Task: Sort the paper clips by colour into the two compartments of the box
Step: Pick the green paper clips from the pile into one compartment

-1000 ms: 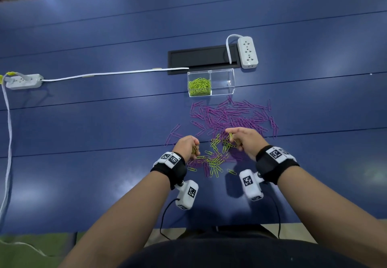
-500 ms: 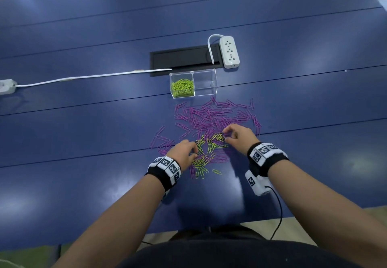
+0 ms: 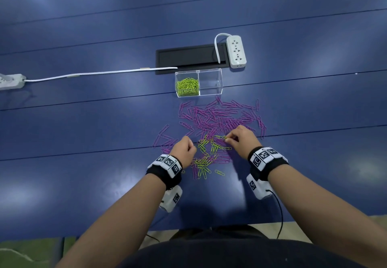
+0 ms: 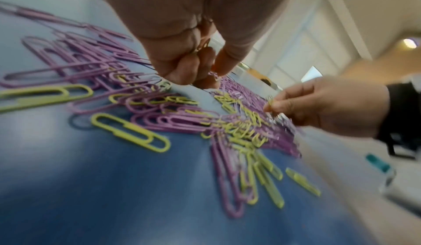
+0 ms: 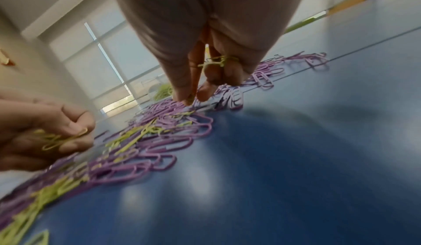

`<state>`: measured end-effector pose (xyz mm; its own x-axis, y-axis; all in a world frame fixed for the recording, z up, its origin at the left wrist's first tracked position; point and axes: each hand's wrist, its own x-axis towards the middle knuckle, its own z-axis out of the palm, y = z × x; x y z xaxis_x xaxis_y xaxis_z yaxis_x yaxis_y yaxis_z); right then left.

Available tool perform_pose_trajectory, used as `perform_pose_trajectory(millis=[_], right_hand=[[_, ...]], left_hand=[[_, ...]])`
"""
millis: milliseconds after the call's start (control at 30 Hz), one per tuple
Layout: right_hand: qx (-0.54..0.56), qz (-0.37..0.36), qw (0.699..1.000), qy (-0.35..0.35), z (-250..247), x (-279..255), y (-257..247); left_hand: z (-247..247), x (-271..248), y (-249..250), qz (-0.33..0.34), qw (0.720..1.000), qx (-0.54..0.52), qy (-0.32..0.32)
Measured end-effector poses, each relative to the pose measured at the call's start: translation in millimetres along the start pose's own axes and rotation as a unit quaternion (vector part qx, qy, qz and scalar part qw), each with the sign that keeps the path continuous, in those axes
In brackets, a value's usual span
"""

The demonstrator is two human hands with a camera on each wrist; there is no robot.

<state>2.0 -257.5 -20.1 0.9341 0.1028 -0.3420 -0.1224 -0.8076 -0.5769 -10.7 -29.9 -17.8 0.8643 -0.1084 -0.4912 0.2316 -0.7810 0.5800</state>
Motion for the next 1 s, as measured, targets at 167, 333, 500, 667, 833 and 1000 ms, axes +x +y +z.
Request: perform_pose_trajectory(millis=[167, 333, 500, 667, 833, 1000], right_hand=[[0.104, 0.057, 0.993, 0.022, -4, 2, 11], [0.317, 0.12, 0.941, 0.013, -10, 0, 14], [0.505, 0.197, 0.84, -0.021, -16, -5, 4], [0.479, 0.202, 0.853, -0.045, -13, 0, -4], [0.415, 0.156, 0.893, -0.072, -13, 12, -19], [0.055, -0.013, 0.996, -0.068, -9, 26, -38]], left_hand=[[5, 14, -2, -0.063, 0.981, -0.185, 0.008], [4, 19, 9, -0.12, 0.932, -0.341, -0.013], [2, 18, 16, -0.164, 0.901, -0.401, 0.011], [10, 20, 10, -0.107, 0.971, -0.212, 0.033], [15, 13, 12, -0.023, 0.998, 0.006, 0.058], [17, 15, 17, 0.028, 0.995, 0.088, 0.044]])
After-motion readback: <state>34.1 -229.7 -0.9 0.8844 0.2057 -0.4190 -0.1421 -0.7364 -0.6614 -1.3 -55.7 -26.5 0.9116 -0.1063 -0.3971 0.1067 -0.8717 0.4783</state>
